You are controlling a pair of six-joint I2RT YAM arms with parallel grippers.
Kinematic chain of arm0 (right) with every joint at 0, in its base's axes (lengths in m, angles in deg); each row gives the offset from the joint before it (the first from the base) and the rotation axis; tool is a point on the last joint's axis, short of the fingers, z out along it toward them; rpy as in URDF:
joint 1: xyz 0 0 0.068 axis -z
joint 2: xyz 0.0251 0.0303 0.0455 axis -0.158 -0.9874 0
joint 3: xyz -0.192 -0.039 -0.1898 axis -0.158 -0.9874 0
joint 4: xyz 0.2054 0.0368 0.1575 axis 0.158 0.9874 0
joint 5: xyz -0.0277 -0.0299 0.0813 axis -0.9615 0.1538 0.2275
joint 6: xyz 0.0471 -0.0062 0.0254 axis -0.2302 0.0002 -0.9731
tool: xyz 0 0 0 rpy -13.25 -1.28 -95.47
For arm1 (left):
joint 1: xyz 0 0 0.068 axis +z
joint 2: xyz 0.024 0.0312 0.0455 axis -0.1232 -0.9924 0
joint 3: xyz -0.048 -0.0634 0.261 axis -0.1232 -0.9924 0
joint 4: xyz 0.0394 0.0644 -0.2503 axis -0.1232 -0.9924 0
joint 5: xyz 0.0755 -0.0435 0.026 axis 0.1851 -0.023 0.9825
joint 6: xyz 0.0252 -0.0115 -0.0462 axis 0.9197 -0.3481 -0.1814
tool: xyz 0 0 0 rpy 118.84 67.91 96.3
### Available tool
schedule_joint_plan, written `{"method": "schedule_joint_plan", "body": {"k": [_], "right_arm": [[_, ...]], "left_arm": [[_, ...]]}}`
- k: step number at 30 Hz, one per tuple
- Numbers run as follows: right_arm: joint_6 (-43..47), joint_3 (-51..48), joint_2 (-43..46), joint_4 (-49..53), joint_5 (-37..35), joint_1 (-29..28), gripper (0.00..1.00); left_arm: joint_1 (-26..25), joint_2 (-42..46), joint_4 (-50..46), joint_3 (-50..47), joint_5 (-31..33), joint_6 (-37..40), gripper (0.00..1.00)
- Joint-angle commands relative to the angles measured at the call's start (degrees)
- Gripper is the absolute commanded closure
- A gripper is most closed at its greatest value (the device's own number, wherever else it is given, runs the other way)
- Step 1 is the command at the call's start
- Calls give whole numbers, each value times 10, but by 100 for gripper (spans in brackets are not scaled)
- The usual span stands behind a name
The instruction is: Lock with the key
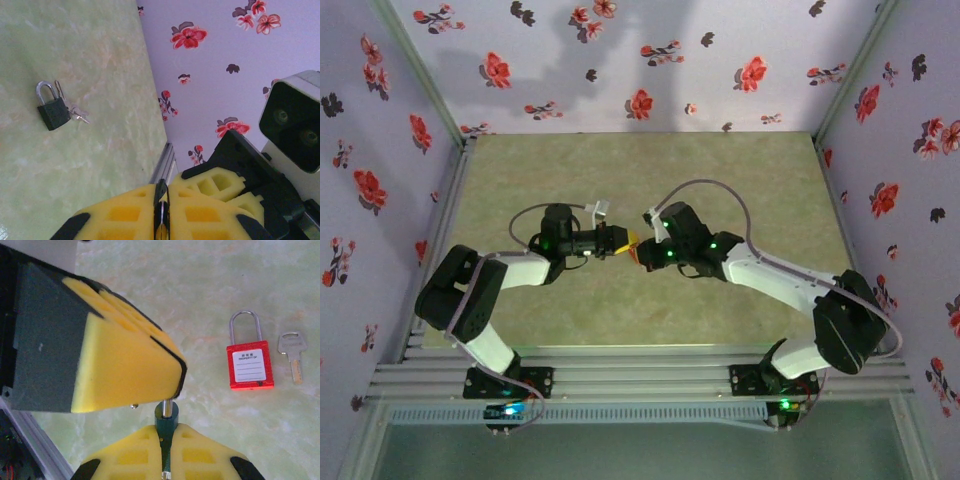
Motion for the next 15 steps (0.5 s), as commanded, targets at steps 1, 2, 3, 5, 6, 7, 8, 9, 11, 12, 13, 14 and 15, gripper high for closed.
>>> {"method": "schedule_joint_plan", "body": {"k": [1,2,3,5,6,7,8,9,11,12,13,14,15], "right_arm": [[15,-20,29,12,55,-2,100],[16,-23,31,11,59,-2,100],[18,-25,34,11,59,-1,100],[22,-29,37,13,61,0,100],[22,-32,39,13,62,0,100],[23,-34,40,12,64,-1,100],[23,-36,41,12,63,0,100],[23,-38,42,11,64,1,100],[23,-39,44,10,64,2,100],[23,-41,46,8,66,4,100],[22,-42,48,6,67,8,100],[22,-42,49,6,67,10,100],[20,-43,50,6,71,14,100]], "left_arm": [[9,12,25,-3,24,-5,83],[9,12,26,-3,24,-4,82],[9,12,26,-3,24,-5,81],[10,12,27,-3,24,-5,80],[10,12,28,-3,24,-5,80],[11,12,28,-4,23,-5,80],[11,12,28,-3,22,-5,80],[11,12,29,-3,22,-5,80],[11,12,30,-3,20,-6,80],[10,12,34,-4,18,-8,80],[11,12,38,-4,15,-10,80],[11,12,43,-4,11,-13,79],[11,10,51,-3,5,-17,78]]}}
